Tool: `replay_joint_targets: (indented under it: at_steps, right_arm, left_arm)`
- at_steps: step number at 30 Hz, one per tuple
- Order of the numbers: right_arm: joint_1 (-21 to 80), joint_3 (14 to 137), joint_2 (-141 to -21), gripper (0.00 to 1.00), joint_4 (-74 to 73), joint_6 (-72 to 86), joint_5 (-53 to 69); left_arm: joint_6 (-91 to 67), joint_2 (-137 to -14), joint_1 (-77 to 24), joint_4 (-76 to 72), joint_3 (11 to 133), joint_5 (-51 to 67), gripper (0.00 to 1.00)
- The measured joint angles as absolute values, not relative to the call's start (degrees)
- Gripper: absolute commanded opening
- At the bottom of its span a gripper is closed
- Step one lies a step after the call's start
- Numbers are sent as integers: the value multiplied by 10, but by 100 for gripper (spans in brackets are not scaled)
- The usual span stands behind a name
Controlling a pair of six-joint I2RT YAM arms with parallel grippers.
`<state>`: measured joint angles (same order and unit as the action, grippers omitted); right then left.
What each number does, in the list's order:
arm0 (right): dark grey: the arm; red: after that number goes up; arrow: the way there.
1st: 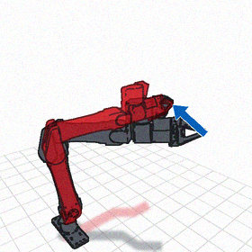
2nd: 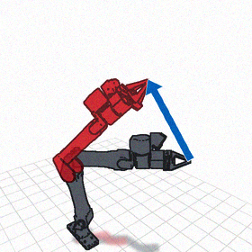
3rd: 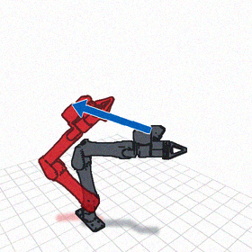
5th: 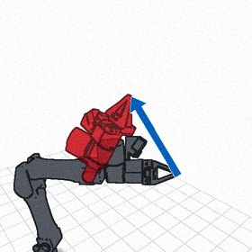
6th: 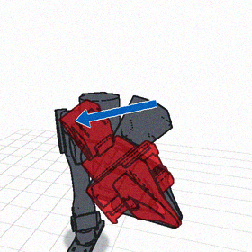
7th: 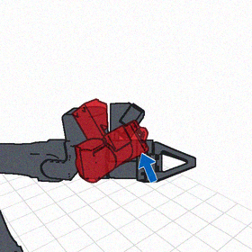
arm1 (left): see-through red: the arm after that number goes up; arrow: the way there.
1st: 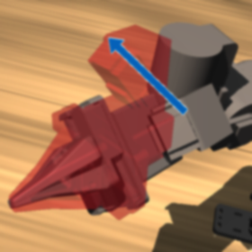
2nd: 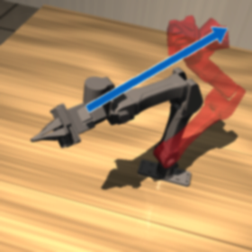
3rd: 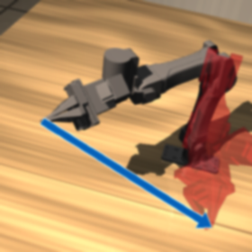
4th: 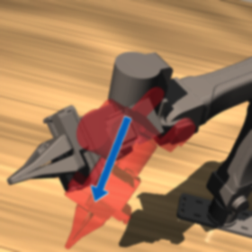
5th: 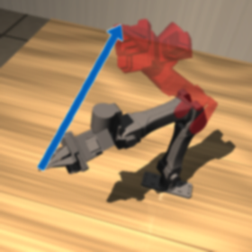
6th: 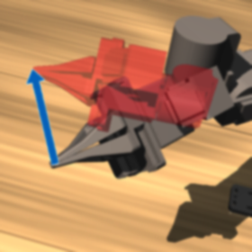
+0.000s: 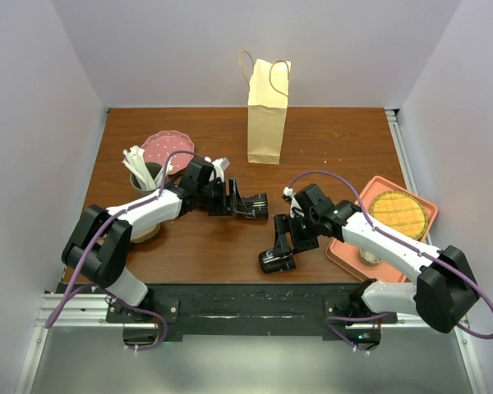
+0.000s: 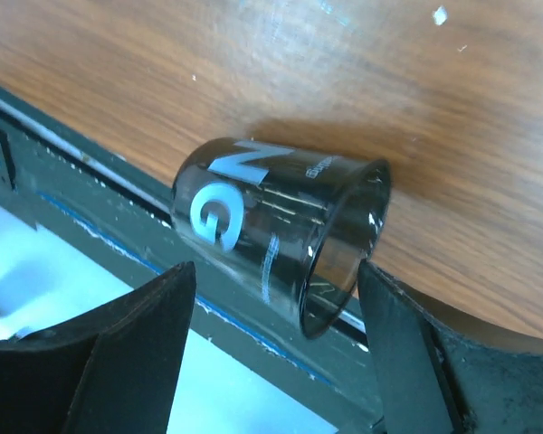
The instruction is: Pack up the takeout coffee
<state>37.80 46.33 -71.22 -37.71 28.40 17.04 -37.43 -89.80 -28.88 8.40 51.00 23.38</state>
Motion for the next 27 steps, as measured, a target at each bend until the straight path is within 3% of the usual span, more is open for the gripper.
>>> replay_joint_targets:
  at_steps: [4,5,8,12,19,27]
  right_arm:
    - [378,416,-708,44,-329,297,208]
    - [378,407,-706,32,-322,305,215]
    - [378,408,-695,13,-314,309,225]
    - [378,448,-691,8,-324,300,204]
    - [390,575,-717,7,-415,289,78]
    - [533,701,-862,9,-512,334,-102]
  left_arm:
    - [-375,-898,-289,88,510,234,68]
    - [-375,-898,-289,89,510,233,68]
    - [-375,-897,-289,95,510,232,68]
    - [-374,-883,-289,118,514,220,68]
    - [-375,-827,-289,174,549,145,68]
    - [-374,-783,-248,238,595,44,69]
